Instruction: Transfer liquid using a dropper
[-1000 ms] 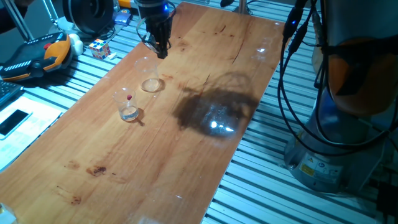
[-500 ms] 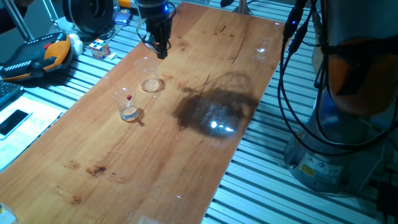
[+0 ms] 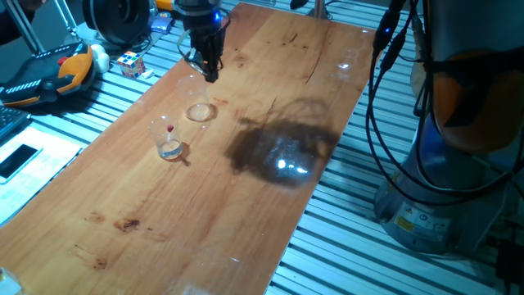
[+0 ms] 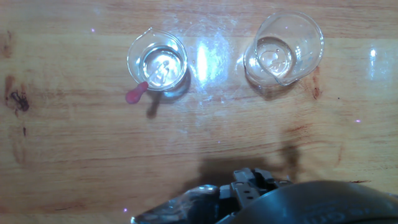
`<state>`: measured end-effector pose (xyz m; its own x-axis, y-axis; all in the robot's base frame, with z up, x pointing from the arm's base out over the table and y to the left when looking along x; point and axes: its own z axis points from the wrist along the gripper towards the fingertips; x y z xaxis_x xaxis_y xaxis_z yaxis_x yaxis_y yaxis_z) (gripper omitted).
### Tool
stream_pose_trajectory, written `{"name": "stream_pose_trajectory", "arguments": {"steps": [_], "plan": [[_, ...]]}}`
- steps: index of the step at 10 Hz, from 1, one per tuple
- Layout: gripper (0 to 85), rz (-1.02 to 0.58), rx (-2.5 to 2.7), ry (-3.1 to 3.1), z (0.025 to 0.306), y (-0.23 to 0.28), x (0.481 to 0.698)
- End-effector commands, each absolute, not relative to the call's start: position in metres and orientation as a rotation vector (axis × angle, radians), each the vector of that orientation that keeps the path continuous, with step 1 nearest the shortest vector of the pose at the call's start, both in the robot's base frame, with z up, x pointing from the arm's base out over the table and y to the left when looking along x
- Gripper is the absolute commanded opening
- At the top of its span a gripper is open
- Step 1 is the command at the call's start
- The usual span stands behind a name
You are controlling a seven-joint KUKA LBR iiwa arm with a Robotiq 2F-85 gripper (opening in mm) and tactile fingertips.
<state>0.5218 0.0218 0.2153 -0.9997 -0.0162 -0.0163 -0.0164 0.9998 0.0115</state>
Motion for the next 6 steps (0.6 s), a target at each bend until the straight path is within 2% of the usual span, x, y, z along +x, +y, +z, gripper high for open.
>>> {"name": "stream_pose_trajectory", "arguments": {"steps": [1, 6], "plan": [[1.0, 0.019, -0.017, 3.121, 0.211, 0.025, 0.523], [1.0, 0.027, 0.019, 3.092, 0.186, 0.047, 0.541]]}}
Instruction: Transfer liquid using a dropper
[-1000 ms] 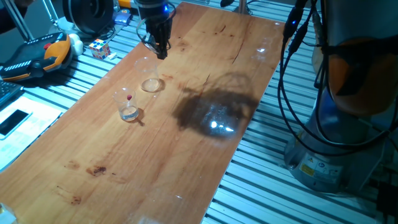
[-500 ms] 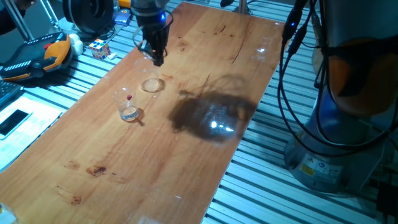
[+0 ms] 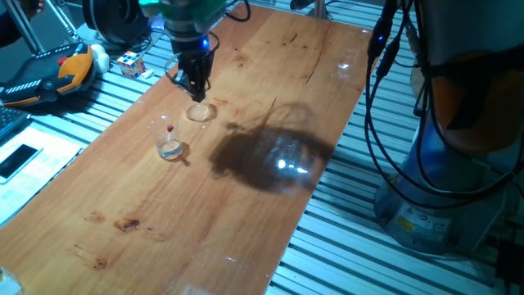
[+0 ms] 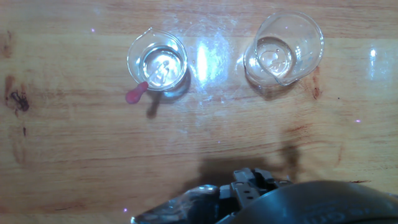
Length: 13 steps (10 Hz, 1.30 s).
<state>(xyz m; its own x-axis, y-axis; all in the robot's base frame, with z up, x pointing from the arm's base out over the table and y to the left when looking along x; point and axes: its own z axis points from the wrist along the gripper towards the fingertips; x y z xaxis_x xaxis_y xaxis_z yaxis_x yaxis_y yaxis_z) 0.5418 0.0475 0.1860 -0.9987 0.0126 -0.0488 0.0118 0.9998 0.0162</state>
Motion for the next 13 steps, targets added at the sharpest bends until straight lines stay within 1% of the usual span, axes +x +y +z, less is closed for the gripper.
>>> {"name": "stream_pose_trajectory", "arguments": {"steps": [1, 5, 7, 11, 13], "plan": [[1.0, 0.022, 0.028, 3.091, 0.185, 0.051, 0.544], [1.0, 0.041, 0.073, 3.072, 0.173, 0.066, 0.55], [1.0, 0.046, 0.09, 3.068, 0.171, 0.071, 0.552], [1.0, 0.026, 0.152, 3.049, 0.169, 0.087, 0.547], [1.0, 0.035, 0.206, 3.05, 0.168, 0.099, 0.55]]}}
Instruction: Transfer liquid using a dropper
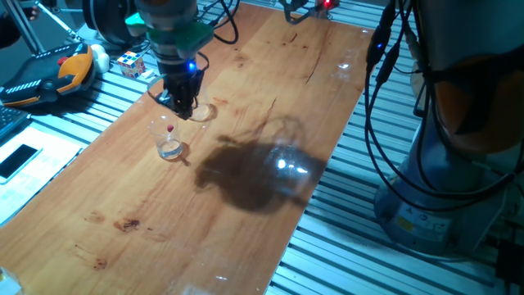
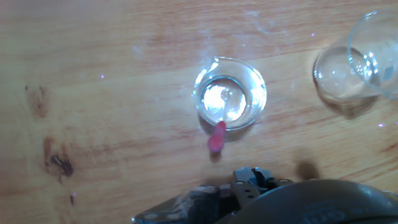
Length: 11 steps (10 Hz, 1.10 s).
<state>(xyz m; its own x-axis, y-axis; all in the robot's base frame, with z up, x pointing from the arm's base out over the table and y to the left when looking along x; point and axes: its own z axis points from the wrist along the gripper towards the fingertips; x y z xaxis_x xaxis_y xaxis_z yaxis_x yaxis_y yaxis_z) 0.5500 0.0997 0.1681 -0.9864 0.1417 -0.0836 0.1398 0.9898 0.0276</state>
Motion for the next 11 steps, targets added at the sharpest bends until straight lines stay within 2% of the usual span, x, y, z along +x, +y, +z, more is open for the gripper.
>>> {"name": "stream_pose_trajectory", "arguments": {"steps": [1, 8, 11], "plan": [[1.0, 0.016, 0.24, 3.042, 0.1668, 0.1038, 0.5515], [1.0, 0.014, 0.253, 3.024, 0.1625, 0.0997, 0.556], [1.0, 0.11, 0.217, 3.052, 0.1634, 0.0992, 0.5552]]}}
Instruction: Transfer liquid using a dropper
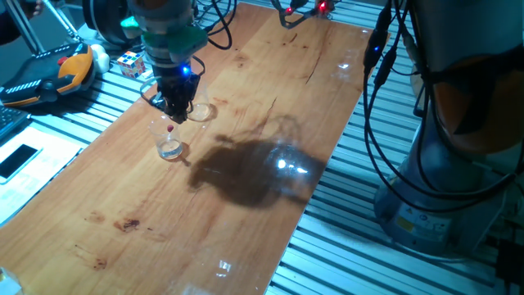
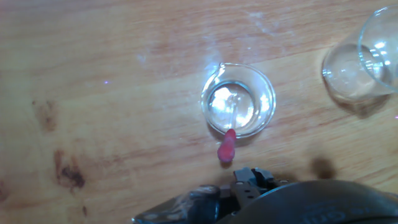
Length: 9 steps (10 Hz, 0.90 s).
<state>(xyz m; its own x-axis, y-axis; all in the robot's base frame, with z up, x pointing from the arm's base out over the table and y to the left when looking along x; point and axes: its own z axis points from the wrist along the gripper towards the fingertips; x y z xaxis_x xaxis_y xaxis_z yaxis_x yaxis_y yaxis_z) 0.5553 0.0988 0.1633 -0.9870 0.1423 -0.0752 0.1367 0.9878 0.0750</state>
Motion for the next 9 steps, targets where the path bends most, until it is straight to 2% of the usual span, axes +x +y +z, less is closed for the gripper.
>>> {"name": "stream_pose_trajectory", "arguments": {"steps": [1, 9], "plan": [[1.0, 0.092, 0.178, 3.052, 0.1634, 0.0992, 0.5552], [1.0, 0.056, 0.151, 3.047, 0.1626, 0.0986, 0.5568]]}}
